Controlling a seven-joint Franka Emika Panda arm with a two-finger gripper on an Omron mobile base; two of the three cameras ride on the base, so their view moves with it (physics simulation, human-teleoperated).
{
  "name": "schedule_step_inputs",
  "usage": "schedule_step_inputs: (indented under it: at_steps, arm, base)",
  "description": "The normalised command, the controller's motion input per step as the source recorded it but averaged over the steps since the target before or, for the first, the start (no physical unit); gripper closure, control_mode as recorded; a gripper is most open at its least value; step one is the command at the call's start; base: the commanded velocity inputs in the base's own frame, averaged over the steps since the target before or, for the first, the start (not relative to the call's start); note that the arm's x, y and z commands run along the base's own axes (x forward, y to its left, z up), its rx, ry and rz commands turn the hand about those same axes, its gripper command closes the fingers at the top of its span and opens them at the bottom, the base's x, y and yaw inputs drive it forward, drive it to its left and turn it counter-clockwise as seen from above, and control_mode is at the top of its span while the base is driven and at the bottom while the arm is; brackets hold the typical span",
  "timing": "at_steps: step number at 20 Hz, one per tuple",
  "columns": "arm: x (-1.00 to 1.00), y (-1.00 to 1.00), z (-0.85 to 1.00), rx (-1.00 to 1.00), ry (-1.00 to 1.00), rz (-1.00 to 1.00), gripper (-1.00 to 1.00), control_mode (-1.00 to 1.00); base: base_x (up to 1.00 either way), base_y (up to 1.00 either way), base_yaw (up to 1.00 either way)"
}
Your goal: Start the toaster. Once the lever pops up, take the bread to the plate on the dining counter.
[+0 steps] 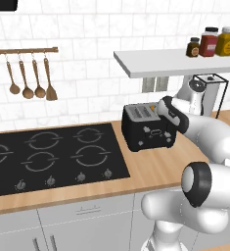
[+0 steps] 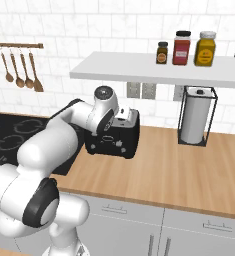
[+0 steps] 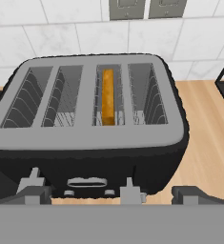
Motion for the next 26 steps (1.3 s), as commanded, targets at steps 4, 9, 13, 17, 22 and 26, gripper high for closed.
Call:
schedule_step_inputs:
  at_steps: [4, 9, 13, 17, 22, 26]
  arm:
    - [0.00, 0.00, 0.00, 0.00, 0.00, 0.00, -1.00, -1.00]
    - [0.00, 0.00, 0.00, 0.00, 0.00, 0.00, -1.00, -1.00]
    - [0.00, 0.00, 0.00, 0.00, 0.00, 0.00, -1.00, -1.00]
    - [0.00, 0.00, 0.00, 0.00, 0.00, 0.00, -1.00, -1.00]
    - [0.00, 0.00, 0.00, 0.00, 0.00, 0.00, -1.00, -1.00]
    - [0.00, 0.00, 0.00, 0.00, 0.00, 0.00, -1.00, -1.00]
  base:
    - [0.00, 0.00, 0.00]
    - [0.00, 0.00, 0.00]
    - [0.00, 0.00, 0.00]
    - [0.00, 0.00, 0.00]
    - [0.00, 0.00, 0.00]
    - [0.00, 0.00, 0.00]
